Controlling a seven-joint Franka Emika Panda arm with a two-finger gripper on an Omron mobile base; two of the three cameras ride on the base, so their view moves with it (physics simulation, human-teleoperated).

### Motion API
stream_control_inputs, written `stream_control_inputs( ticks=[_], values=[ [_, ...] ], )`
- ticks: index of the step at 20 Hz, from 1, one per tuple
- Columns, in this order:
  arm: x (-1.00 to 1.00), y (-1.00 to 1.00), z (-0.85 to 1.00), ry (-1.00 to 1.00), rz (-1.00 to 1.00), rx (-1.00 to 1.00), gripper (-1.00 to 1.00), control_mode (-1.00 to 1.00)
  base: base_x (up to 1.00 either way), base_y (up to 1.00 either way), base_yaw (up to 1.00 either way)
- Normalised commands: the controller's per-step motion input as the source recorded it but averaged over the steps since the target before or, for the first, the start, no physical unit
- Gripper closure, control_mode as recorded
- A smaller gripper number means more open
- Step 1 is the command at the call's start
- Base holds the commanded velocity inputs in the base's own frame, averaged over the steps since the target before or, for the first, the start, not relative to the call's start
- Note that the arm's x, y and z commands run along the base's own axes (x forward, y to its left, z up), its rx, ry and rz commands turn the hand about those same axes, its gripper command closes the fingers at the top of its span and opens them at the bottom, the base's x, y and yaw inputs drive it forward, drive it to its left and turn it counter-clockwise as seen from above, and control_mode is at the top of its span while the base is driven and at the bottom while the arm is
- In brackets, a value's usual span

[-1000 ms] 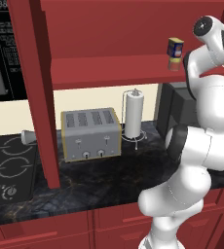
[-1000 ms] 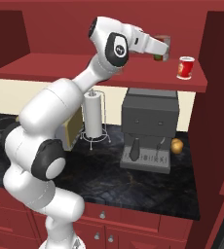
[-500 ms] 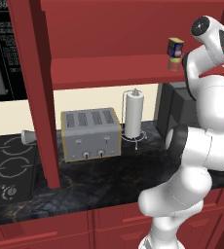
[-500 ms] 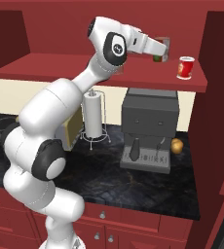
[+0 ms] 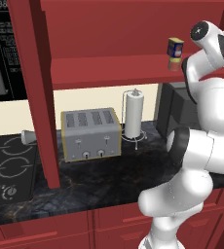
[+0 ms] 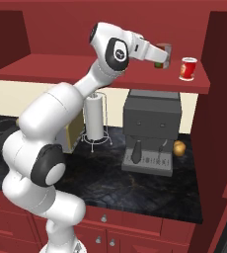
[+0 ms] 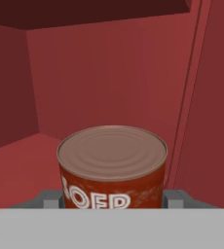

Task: Stack two cans on top of the other two cans in the cabinet.

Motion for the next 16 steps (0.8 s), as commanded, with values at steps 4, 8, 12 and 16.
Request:
stream_control_inputs(
  ticks=[4,8,12,16],
  values=[
    [0.00,0.00,0.08,0.00,0.00,0.00,1.00,-1.00,0.00,0.00,0.00],
    [0.00,0.00,0.19,0.00,0.00,0.00,1.00,-1.00,0.00,0.00,0.00],
    [0.00,-0.04,0.08,0.00,0.00,0.00,1.00,-1.00,0.00,0.00,0.00],
    [0.04,-0.10,0.02,0.00,0.00,0.00,1.00,-1.00,0.00,0.00,0.00]
  ],
)
